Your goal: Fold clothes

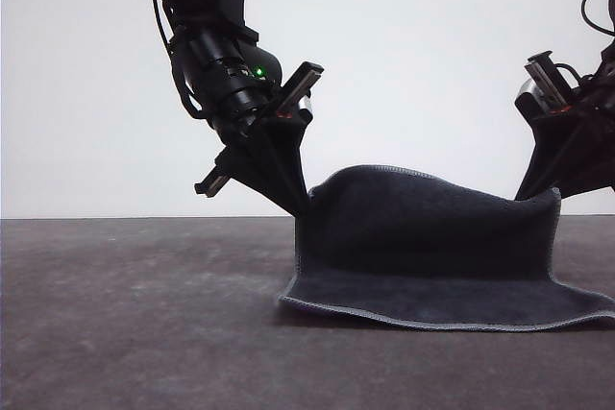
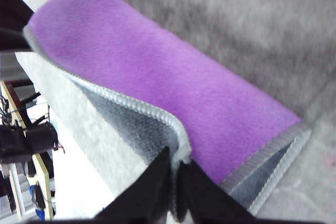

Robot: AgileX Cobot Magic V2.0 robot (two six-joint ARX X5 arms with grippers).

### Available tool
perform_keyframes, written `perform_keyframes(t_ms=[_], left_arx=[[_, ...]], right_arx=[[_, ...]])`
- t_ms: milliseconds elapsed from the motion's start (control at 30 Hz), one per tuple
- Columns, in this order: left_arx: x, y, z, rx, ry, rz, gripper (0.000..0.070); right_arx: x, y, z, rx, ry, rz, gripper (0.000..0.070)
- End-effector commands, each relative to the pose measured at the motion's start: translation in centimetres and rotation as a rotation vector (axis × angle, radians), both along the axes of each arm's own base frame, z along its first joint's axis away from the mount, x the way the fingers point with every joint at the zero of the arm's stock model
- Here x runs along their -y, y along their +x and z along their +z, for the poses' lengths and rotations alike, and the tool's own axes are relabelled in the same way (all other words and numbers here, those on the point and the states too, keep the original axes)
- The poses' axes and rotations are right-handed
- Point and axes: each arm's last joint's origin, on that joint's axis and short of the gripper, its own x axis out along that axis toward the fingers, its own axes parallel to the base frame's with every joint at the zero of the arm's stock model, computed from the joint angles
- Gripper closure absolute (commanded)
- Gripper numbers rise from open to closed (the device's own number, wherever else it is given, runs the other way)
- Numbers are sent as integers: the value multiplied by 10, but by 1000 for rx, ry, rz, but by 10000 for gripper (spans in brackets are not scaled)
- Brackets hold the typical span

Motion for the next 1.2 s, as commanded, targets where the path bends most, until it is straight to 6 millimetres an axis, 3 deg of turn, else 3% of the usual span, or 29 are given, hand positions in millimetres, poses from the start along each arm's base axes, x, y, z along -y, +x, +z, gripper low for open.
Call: perform_keyframes(t_ms=[0,400,667,833,1033,1167], left_arx=[[4,3,-3,3,-11,-32,700],[1,-5,-3,-67,2,-64,697],[1,-5,-3,-71,0,-66,672],[1,-6,-3,-74,2,-66,663],[0,-6,1,-69,-1,-64,506],[-6,-6,12,-27,-9,-54,501]], right_arx=[[1,4,-3,4,-8,18,696],[0,-6,-2,-81,-52,62,683],[-7,-8,-1,-86,-42,88,448],[-9,-8,-1,-82,-41,104,173],[-8,-9,0,-80,-41,104,138],[-7,-13,13,-47,-44,102,138]])
